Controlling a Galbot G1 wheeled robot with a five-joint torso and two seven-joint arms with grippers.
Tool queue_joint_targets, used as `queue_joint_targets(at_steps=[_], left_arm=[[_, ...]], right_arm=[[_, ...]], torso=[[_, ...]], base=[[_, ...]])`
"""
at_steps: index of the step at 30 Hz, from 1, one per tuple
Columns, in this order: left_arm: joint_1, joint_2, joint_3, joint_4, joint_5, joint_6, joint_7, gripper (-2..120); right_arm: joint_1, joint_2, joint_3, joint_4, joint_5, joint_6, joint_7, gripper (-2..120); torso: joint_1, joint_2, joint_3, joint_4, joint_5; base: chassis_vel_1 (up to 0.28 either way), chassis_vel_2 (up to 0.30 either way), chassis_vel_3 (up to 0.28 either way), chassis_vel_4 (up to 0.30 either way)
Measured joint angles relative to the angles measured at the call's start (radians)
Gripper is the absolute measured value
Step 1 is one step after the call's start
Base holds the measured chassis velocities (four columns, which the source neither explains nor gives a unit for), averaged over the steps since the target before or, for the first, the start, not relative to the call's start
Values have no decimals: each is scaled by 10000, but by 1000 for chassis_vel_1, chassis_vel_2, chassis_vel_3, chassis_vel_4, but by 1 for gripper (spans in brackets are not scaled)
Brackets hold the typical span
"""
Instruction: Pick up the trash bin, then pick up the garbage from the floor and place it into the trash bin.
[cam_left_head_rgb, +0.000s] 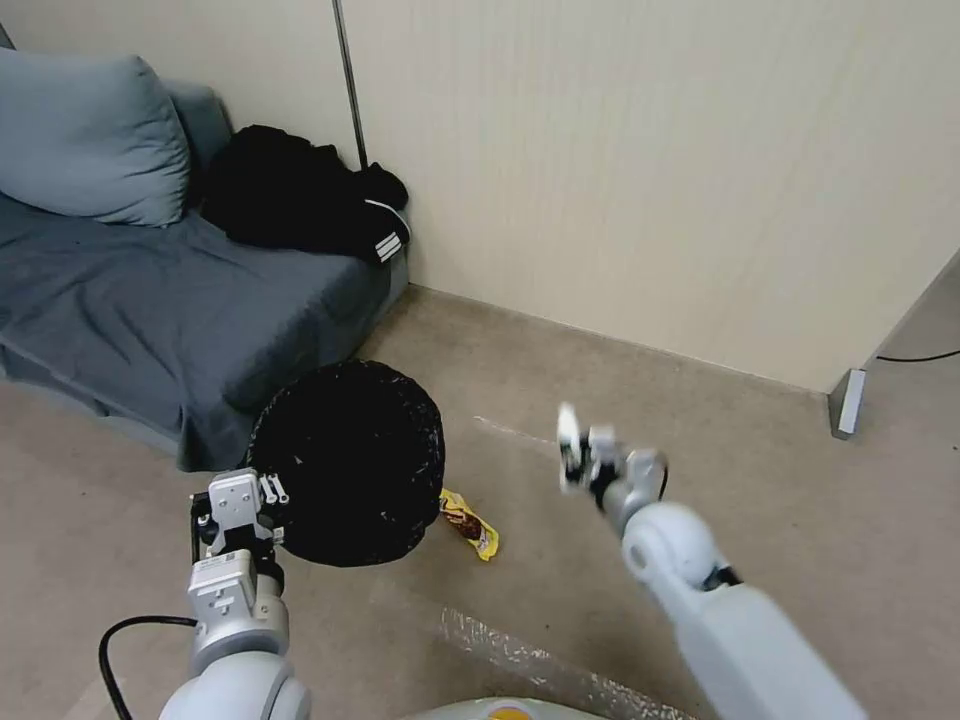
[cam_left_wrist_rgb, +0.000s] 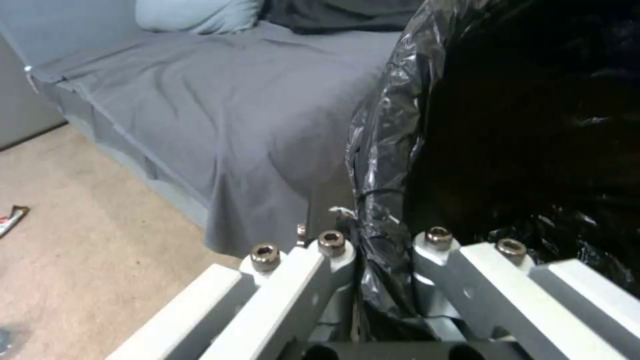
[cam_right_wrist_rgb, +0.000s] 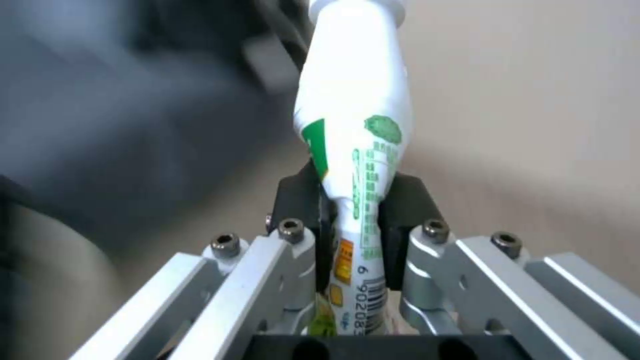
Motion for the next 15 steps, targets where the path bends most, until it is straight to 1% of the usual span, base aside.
queue_joint_targets(at_steps=[2,3,4,5,6,7,8,9,10,11,12,13,14,15], left_arm=[[0,0,0,0,0,0,0,3],[-1,63,44,72,16,0,11,3],[-9,88,64,105,20,0,20,3],[-17,104,93,120,21,1,29,3],[-17,104,93,120,21,1,29,3],[-19,113,198,123,21,24,29,3],[-10,117,293,124,18,50,29,3],[-10,117,293,124,18,50,29,3],[7,119,366,124,17,64,46,3],[14,120,410,123,18,70,47,3],[19,119,464,130,19,84,47,3],[28,108,537,146,46,102,46,3],[28,108,537,146,46,102,46,3],[49,94,615,146,83,109,44,3]], right_arm=[[0,0,0,0,0,0,0,11],[-31,-525,88,1282,56,440,-465,11],[-81,-822,86,1852,87,686,-756,11],[-197,-1109,40,2285,90,1016,-1092,11],[-197,-1109,40,2285,90,1016,-1092,11],[-400,-1564,-185,2953,36,1644,-1633,11],[-570,-1869,-460,3203,-114,2144,-2046,10],[-570,-1869,-460,3203,-114,2144,-2046,10],[-658,-2028,-666,3276,-251,2412,-2356,10],[-694,-2126,-849,3321,-344,2588,-2615,10],[-697,-2203,-1079,3320,-439,2730,-2881,10],[-613,-2242,-1407,3251,-548,2871,-3199,10],[-613,-2242,-1407,3251,-548,2871,-3199,10],[-484,-2246,-1665,3135,-647,2952,-3399,10]], torso=[[0,0,0,0,0],[0,0,0,-1,-7],[0,0,-1,-3,-6],[0,-1,1,0,6],[0,-1,1,0,6],[-1,0,-1,-2,-1],[0,0,0,-2,-12],[0,0,0,-2,-12],[0,0,0,-3,12],[0,0,-1,-4,5],[-1,0,-1,-3,-11],[-1,0,0,-3,3],[-1,0,0,-3,3],[0,0,0,-1,1]], base=[[0,0,0,0],[0,0,0,0],[0,0,0,0],[0,0,0,0],[0,0,0,0],[0,0,0,0],[0,0,0,0],[0,0,0,0],[0,0,0,0],[0,0,0,0],[0,0,0,0],[0,0,0,0],[0,0,0,0],[0,0,0,0]])
